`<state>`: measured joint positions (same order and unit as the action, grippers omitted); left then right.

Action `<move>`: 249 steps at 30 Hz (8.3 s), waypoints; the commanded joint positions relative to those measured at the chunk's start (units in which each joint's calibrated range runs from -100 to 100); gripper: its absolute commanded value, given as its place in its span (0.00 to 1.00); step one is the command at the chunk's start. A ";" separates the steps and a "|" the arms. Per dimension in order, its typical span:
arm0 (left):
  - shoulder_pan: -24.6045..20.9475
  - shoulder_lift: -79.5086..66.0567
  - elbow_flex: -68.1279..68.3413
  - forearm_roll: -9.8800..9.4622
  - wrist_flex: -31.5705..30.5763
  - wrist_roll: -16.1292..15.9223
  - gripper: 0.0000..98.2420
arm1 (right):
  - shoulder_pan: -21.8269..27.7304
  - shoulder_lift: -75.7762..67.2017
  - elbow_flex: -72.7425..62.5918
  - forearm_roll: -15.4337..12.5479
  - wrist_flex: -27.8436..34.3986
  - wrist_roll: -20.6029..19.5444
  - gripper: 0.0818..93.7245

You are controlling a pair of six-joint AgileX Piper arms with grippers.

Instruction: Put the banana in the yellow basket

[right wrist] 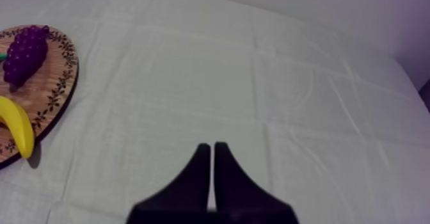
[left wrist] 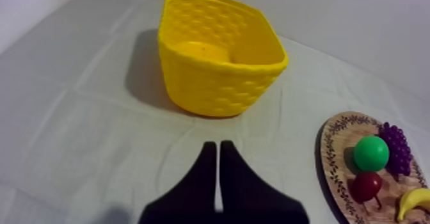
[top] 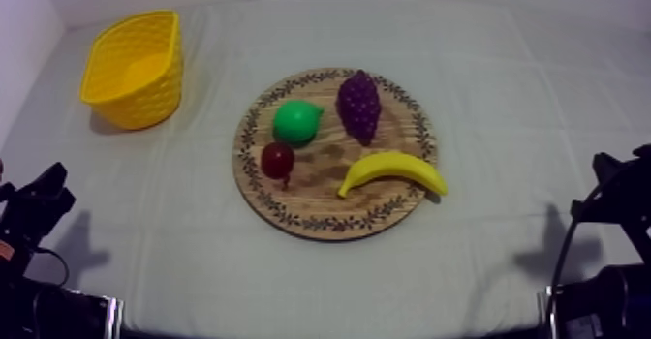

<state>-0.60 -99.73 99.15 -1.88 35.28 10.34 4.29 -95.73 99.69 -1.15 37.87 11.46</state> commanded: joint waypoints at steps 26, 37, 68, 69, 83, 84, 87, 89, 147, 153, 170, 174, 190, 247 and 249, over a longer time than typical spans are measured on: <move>-0.01 -0.01 -0.04 0.00 -0.03 -0.01 0.00 | 0.00 -0.02 -0.03 0.01 0.03 0.00 0.00; -0.01 -0.01 -0.04 0.00 -0.03 -3.12 0.00 | 0.00 -0.02 -0.03 0.01 0.03 0.00 0.00; 8.72 33.97 -37.30 0.64 -6.10 -13.13 0.00 | 0.00 -0.02 -0.03 0.01 0.03 0.01 0.00; 9.84 36.31 -39.99 0.64 -6.25 -13.86 0.00 | 0.00 -0.02 -0.03 0.01 0.03 0.02 0.00; 26.85 64.77 -69.22 0.62 -4.32 -21.74 0.00 | 0.00 -0.02 -0.03 0.01 0.03 0.05 0.00; 27.89 66.74 -70.50 0.58 -4.30 -21.99 0.01 | 0.00 -0.02 -0.03 0.01 0.03 0.05 0.00; 30.75 72.32 -73.91 0.49 -4.13 -22.59 0.01 | 0.00 -0.02 -0.03 0.01 0.03 0.05 0.00; 32.54 75.55 -75.67 0.45 -3.90 -22.75 0.01 | 0.00 -0.02 -0.03 0.01 0.03 0.05 0.00; 42.13 109.12 -77.59 -0.81 2.97 -13.60 0.75 | 0.00 -0.02 -0.03 0.01 0.03 0.05 0.00; 41.37 117.08 -84.86 1.30 9.86 -15.34 0.73 | 0.00 -0.02 -0.03 0.01 0.03 0.05 0.00; 41.58 134.54 -105.22 1.08 29.52 -14.49 0.72 | 0.00 -0.02 -0.03 0.01 0.03 0.05 0.00; 41.82 137.96 -110.45 0.37 34.13 -13.65 0.70 | 0.00 -0.02 -0.03 0.01 0.03 0.05 0.00; 41.88 146.13 -120.94 -2.70 45.08 -10.23 0.57 | 0.00 -0.02 -0.03 0.01 0.03 0.05 0.00; 6.65 120.52 -111.85 -20.18 50.30 -10.91 0.28 | 0.00 -0.02 -0.03 0.01 0.03 0.05 0.00; 5.70 121.27 -111.14 -20.20 48.86 -10.81 0.28 | 0.00 -0.02 -0.03 0.01 0.03 0.05 0.00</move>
<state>6.40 21.30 -12.21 -22.09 85.00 -0.51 4.29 -95.73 99.69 -1.15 37.89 11.51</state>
